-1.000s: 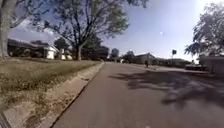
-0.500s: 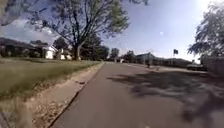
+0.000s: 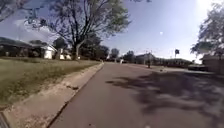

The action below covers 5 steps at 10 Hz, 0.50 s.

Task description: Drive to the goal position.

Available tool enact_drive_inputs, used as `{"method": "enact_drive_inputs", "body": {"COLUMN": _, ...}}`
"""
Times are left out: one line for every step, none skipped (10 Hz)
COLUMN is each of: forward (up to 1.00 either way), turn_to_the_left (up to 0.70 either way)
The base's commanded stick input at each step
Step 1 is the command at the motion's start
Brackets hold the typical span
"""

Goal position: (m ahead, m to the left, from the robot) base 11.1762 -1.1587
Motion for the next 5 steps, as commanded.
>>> {"method": "enact_drive_inputs", "body": {"forward": 1.00, "turn_to_the_left": 0.00}}
{"method": "enact_drive_inputs", "body": {"forward": 1.00, "turn_to_the_left": 0.00}}
{"method": "enact_drive_inputs", "body": {"forward": 1.00, "turn_to_the_left": 0.00}}
{"method": "enact_drive_inputs", "body": {"forward": 1.00, "turn_to_the_left": 0.00}}
{"method": "enact_drive_inputs", "body": {"forward": 1.00, "turn_to_the_left": 0.00}}
